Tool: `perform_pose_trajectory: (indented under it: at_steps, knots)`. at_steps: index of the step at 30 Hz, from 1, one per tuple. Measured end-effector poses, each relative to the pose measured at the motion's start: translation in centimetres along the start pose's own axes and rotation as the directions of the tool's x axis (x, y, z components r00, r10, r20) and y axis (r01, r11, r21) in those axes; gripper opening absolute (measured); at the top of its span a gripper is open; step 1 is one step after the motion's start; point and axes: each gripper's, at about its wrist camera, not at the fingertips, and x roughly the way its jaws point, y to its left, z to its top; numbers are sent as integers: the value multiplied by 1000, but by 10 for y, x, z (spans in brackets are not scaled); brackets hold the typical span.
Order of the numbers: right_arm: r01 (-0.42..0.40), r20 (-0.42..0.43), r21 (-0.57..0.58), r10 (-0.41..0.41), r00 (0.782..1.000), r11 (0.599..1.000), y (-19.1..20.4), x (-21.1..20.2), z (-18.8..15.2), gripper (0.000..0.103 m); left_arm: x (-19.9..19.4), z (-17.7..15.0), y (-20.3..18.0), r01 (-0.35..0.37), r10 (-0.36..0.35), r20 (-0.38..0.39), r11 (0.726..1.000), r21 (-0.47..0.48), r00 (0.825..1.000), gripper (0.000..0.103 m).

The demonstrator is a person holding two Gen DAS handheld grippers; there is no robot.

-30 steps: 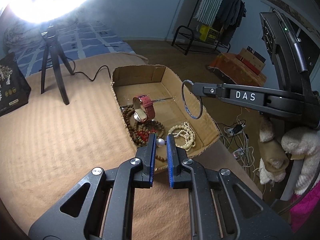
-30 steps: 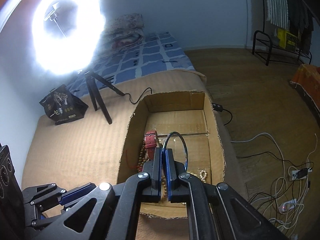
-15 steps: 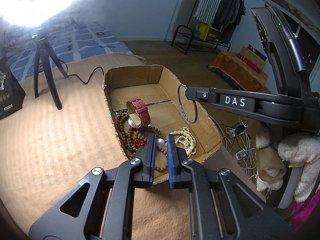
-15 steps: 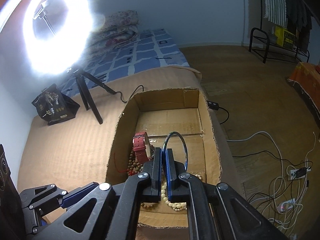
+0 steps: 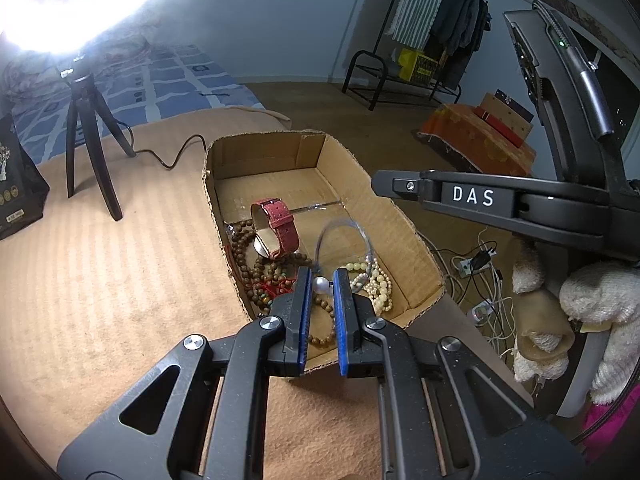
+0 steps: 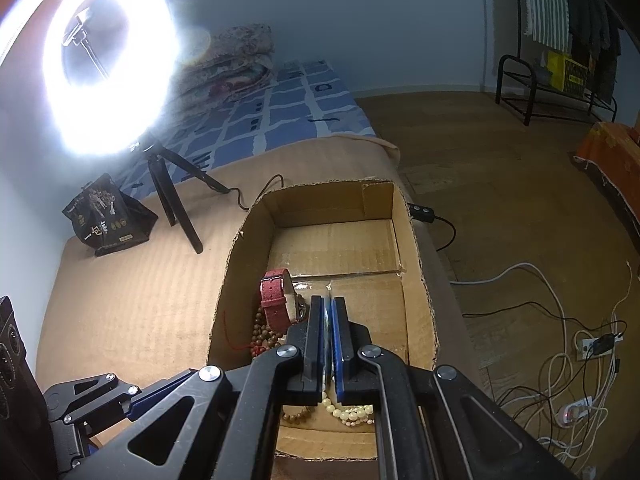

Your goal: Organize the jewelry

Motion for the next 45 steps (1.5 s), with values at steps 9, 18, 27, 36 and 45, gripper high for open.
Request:
perform_pose_trajectory:
  at_steps: [9, 18, 27, 36, 45]
  knots:
    - [24, 25, 1, -25, 999, 1000, 0, -5, 2, 49, 1, -1, 3, -40, 40, 8, 999, 5, 999, 47]
    - [51, 62, 8, -51, 997, 999, 2, -12, 4, 87, -2, -1, 5, -56, 56, 11, 998, -3, 998, 61]
    - [75, 75, 16, -76, 994, 997, 3, -23, 2, 96, -13, -3, 4, -71, 71, 18, 997, 8, 997, 61]
    - [85, 115, 21, -87, 990, 996, 11, -51, -1, 97, -42, -8, 4, -91, 89, 42, 995, 28, 995, 61]
    - [99, 162, -6, -97, 982, 995, 32, -84, -12, 99, -86, -20, 9, -94, 92, 67, 995, 24, 994, 61]
